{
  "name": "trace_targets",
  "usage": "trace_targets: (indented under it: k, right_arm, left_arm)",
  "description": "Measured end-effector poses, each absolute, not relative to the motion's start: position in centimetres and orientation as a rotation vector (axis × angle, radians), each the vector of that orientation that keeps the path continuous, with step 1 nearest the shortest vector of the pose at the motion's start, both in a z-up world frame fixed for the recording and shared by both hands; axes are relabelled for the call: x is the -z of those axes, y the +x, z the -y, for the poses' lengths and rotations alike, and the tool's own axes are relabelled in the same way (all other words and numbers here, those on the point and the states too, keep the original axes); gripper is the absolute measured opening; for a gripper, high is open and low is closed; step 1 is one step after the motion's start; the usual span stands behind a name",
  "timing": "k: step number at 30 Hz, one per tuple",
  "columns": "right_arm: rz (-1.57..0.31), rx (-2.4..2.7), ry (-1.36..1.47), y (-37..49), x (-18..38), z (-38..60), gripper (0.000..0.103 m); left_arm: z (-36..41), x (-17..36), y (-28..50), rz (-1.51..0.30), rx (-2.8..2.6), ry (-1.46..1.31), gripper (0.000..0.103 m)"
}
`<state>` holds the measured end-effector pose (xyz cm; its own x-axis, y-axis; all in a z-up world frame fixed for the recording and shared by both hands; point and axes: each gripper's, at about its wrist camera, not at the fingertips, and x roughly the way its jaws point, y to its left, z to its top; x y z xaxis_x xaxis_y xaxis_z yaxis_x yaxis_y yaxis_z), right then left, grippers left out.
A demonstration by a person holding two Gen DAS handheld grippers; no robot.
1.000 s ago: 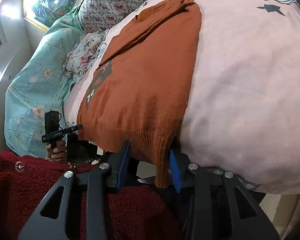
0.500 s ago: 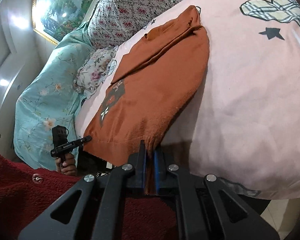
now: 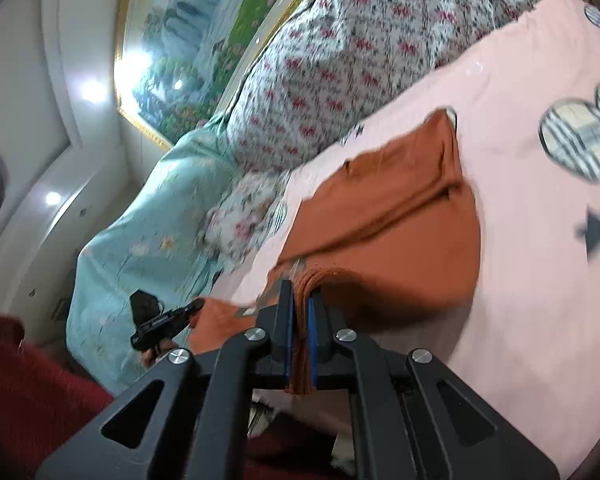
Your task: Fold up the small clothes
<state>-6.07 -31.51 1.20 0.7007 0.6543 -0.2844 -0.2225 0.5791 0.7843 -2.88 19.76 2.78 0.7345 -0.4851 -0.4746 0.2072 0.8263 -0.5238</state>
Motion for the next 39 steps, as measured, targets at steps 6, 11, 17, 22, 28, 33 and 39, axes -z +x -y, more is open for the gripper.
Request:
trace_targets:
  k: [6,11,17,22,28,33,39]
  right_arm:
    - [-0.573,-0.477,0.803,2.1,-1.3,33.6,0.007]
    - [-0.598,-0.414,0.787,9.3,-1.1,34.9,0.007]
    - [-0.635,-0.334,0.794,15.7,0.2,36.6,0.007]
    - [-0.677,-0.281,0.817,19.3,2.3,37.6,0.007]
    - [-0.770,-0.221,0.792,22.5,5.0,37.0,0.007]
    - [-0.912,-0.126,0.744,23.9,6.8,36.6,0.017]
    - [-0.807,-0.092,0.649,19.7,3.8,35.4,0.033]
  left_arm:
    - [-18.3,-3.4,6.0,-0.624,0.338,-0.455,0.004]
    - [-16.9,-3.1,13.5,-0.632,0.289,-0.436,0.004]
    - [-17.0,-2.8,19.8,-0.630,0.269,-0.445,0.004]
    - [-17.3,-1.4,23.7,-0.652,0.254,-0.459,0.004]
    - [-16.9,2.5,27.7,-0.743,0.202,-0.443,0.005]
    - [-17.1,5.1,28.5,-0.850,0.195,-0.448,0.010]
    - [-12.4,4.6,23.4,-0.863,0.331,-0.352,0.037]
